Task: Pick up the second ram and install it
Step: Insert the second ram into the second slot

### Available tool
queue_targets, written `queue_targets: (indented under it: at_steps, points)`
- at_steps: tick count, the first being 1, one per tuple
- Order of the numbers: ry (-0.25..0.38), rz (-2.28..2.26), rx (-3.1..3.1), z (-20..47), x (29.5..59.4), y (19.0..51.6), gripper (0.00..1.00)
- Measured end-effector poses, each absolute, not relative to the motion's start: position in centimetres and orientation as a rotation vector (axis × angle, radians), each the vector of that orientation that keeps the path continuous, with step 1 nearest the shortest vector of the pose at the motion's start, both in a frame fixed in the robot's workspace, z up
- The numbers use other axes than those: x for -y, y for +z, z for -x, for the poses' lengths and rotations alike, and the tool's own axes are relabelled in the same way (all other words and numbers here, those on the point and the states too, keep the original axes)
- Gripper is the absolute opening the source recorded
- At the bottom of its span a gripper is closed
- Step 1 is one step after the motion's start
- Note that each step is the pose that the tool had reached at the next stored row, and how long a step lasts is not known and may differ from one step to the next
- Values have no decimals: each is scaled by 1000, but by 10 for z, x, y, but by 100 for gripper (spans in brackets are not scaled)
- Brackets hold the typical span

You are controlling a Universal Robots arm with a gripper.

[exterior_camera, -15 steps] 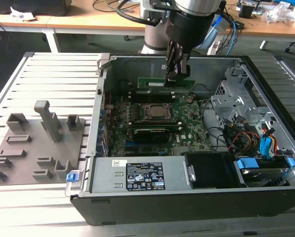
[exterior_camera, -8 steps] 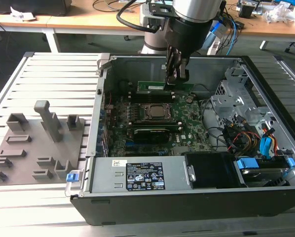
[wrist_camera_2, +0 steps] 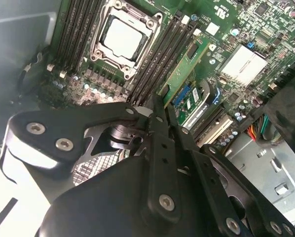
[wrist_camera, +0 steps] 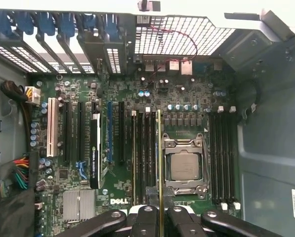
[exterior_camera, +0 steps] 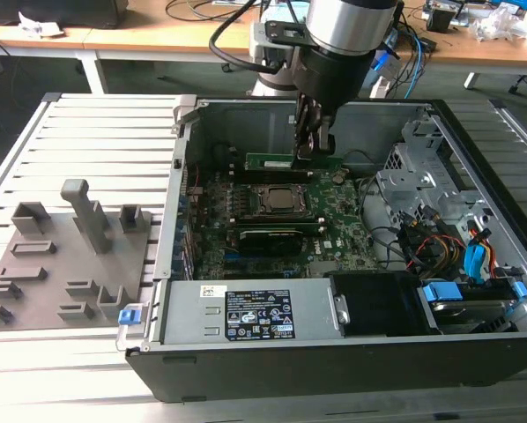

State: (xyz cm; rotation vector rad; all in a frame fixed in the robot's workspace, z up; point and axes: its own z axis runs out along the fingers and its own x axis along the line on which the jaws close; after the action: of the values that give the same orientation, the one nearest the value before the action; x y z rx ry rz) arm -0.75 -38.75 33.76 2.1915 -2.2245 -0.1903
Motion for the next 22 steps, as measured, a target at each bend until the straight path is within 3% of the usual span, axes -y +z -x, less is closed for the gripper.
queue_targets:
  at_steps: [22]
  points:
    - [-190, -2191, 2225, 8, 388, 301, 14]
